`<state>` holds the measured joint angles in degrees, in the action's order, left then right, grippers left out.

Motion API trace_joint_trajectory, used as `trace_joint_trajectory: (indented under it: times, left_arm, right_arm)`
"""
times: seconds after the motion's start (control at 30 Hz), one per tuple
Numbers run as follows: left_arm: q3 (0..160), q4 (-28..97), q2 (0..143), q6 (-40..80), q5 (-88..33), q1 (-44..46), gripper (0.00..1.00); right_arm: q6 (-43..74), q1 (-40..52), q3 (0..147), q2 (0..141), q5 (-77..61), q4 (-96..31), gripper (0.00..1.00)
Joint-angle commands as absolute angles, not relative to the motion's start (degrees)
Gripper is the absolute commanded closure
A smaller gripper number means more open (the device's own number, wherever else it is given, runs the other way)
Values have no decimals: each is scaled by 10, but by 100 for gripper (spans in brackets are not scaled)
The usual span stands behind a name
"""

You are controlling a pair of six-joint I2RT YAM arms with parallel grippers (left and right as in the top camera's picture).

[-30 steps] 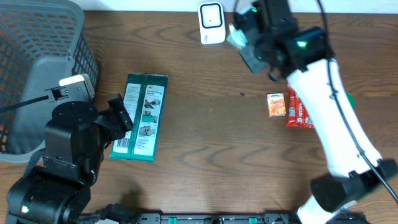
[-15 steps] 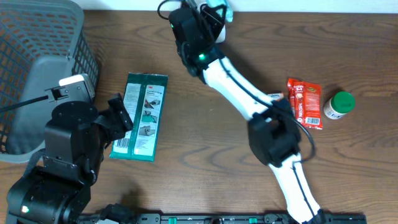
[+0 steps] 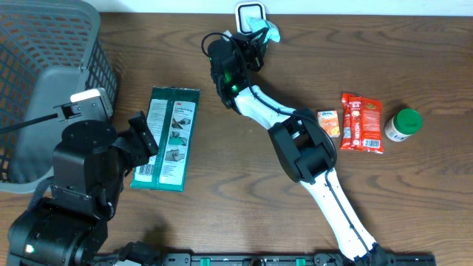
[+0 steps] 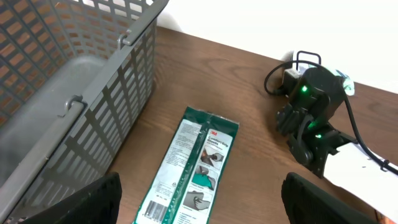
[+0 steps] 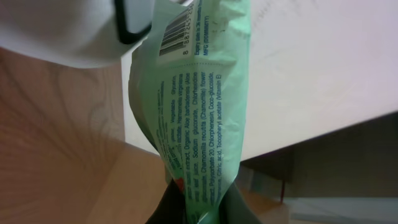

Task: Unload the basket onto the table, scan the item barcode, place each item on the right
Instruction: 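Hold the wipes pouch up in front of the white scanner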

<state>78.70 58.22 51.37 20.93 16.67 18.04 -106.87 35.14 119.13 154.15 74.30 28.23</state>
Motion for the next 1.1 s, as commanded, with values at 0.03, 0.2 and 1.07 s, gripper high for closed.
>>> trace_joint_trajectory:
  times: [0.03,0.2,1.07]
  left_arm:
    - [790,583,512,204,173,179,18]
    - [790,583,512,204,173,179,18]
    - [790,583,512,204,173,179,18]
  right_arm:
    - [-1067,360,1200,1540,730,238,99]
    - [-1048,363,1200,1540,725,211,99]
    - [-1158,317,1204,1533,684,298,99]
